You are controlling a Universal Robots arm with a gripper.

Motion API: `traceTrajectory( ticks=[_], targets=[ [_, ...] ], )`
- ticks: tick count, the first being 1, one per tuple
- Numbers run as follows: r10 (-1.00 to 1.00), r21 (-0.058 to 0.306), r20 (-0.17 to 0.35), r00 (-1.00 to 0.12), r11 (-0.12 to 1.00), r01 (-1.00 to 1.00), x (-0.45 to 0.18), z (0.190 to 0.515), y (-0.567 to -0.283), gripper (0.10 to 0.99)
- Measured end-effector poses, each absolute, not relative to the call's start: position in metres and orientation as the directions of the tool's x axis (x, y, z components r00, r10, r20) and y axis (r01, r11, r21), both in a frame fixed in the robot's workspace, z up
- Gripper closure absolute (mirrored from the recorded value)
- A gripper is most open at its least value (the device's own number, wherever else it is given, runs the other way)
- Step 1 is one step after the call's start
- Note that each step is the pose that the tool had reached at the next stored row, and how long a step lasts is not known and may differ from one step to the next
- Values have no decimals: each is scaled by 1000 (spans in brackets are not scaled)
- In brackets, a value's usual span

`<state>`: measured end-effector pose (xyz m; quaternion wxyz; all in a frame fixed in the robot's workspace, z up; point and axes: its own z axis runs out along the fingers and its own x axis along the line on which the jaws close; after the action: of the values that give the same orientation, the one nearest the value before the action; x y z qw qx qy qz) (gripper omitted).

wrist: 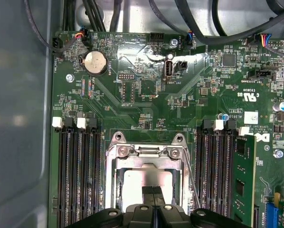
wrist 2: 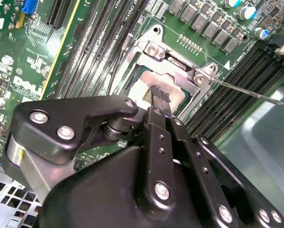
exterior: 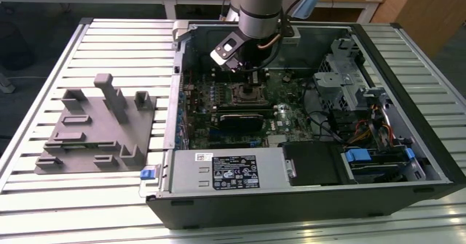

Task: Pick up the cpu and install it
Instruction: 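Install the first cpu locking lever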

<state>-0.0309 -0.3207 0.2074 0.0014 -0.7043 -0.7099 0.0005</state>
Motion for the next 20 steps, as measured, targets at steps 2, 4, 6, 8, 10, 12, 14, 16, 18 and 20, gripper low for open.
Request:
traceTrajectory(
  ticks=[2,4,6,8,10,12,14,16,18,20],
  targets=[
    [1000,-3,1,-8,8,1000,-31,208,-321,980],
    [1000,-3,1,-8,8,1000,-31,208,-321,980],
    [1000,-3,1,-8,8,1000,-31,209,-321,980],
    [1000,-3,1,-8,8,1000,-31,210,-321,980],
    [1000,-3,1,-8,8,1000,-31,210,-321,980],
    [1000,-3,1,-8,8,1000,-31,211,-321,980],
    [1000,-3,1,-8,8,1000,-31,213,-321,980],
    [1000,-3,1,-8,8,1000,-31,214,-321,980],
    [1000,-3,1,-8,8,1000,-31,215,-321,980],
    [1000,-3,1,-8,8,1000,-31,215,-321,980]
  ],
)
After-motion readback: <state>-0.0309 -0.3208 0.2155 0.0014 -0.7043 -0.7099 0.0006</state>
